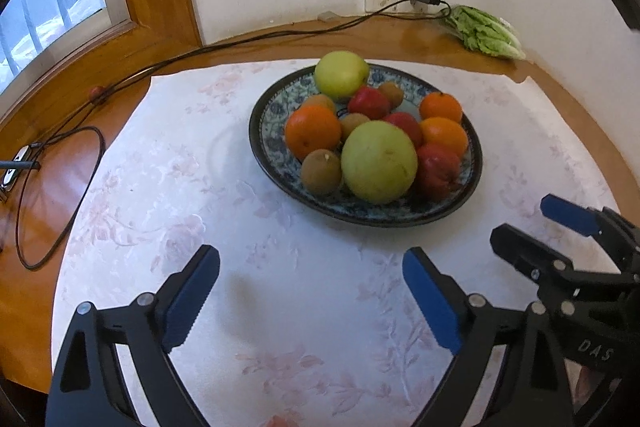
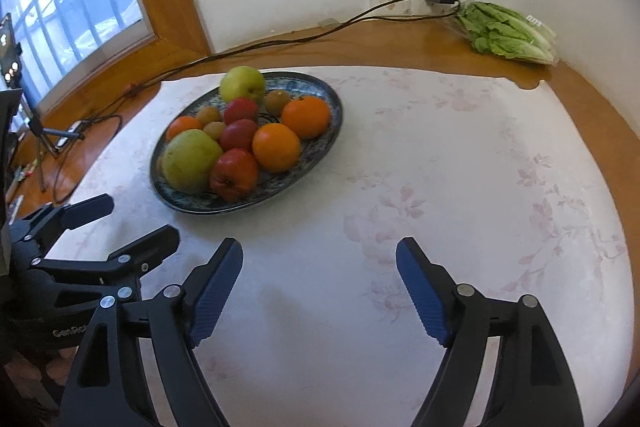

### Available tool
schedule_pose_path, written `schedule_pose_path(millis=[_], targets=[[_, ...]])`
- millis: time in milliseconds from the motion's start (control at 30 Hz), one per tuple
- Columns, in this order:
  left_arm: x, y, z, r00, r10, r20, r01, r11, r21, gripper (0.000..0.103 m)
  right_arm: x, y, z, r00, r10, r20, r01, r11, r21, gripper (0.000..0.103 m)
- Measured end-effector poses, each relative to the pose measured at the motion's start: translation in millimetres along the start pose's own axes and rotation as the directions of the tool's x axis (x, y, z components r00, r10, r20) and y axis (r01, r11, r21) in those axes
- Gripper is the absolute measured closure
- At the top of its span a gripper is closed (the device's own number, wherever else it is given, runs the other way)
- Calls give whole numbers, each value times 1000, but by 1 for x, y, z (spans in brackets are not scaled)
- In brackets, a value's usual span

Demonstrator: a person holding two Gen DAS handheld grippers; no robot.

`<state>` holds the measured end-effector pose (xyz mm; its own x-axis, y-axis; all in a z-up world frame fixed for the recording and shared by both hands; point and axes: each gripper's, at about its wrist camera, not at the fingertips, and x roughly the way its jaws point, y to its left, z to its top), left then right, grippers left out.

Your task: Organize fruits

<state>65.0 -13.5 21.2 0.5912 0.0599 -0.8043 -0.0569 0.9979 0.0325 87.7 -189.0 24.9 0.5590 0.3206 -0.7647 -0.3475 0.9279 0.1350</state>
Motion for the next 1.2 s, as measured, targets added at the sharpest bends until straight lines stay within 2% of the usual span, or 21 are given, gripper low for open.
schedule_pose_path(millis=[133,500,1200], targets=[[8,-2,-3,1000,3,-20,-3,1000,-3,7,5,-4,-1,1000,-21,-4,21,1000,6,22],[12,4,-2,1000,14,5,-14,999,-39,0,9,-5,-3,1000,-26,-4,26,1000,9,21],[11,4,-3,1000,17,14,-16,999,-40,0,9,-5,-4,1000,-24,1,24,1000,6,19]])
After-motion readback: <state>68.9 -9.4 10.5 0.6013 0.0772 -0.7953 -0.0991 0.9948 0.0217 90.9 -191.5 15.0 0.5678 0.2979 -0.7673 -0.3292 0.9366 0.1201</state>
